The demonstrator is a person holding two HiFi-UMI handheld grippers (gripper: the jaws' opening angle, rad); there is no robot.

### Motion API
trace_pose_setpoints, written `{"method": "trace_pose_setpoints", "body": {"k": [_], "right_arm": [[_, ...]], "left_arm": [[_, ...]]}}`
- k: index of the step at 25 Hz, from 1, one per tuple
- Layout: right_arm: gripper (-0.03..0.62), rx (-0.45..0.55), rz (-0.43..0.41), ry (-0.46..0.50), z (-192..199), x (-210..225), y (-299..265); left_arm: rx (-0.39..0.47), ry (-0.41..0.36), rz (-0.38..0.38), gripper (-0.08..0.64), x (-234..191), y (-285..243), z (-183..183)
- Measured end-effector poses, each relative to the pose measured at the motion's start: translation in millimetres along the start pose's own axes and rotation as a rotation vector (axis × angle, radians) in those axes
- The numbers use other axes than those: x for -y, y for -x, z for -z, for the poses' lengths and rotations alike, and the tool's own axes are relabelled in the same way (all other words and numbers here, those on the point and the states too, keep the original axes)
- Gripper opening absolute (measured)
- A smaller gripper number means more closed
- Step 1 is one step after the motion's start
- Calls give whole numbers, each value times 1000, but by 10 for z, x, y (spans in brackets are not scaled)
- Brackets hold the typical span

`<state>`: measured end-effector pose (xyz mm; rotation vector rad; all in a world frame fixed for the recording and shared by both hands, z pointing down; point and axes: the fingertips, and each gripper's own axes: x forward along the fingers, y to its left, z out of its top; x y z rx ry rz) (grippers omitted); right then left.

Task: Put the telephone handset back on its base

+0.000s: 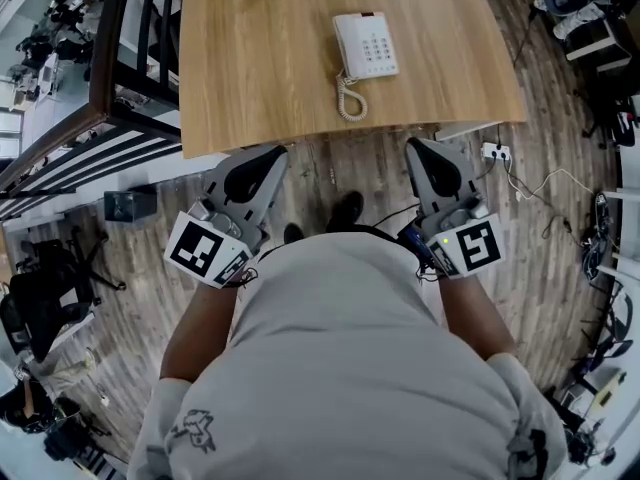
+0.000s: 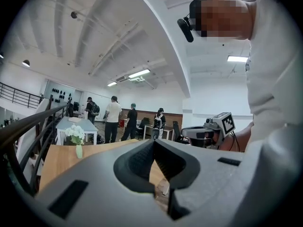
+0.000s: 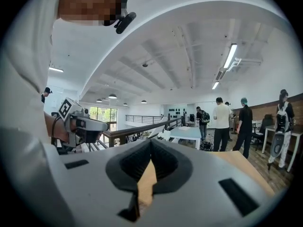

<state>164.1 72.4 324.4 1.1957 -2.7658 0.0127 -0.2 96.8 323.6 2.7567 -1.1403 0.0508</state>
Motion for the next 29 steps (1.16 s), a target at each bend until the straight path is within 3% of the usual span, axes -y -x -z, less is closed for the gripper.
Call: {"method": "trace_pose_setpoints", "body": {"k": [7, 14, 29], "right_arm": [[6, 13, 31, -7, -22, -839, 168], [6, 14, 59, -30, 9, -1257, 390], [6, 2, 81, 5, -46, -1596, 573]], "left_arm": [[23, -15, 25, 5, 73, 823, 48], [18, -48, 74, 5, 287, 1237, 81], [38, -35, 56, 5, 360, 1592, 78]]}}
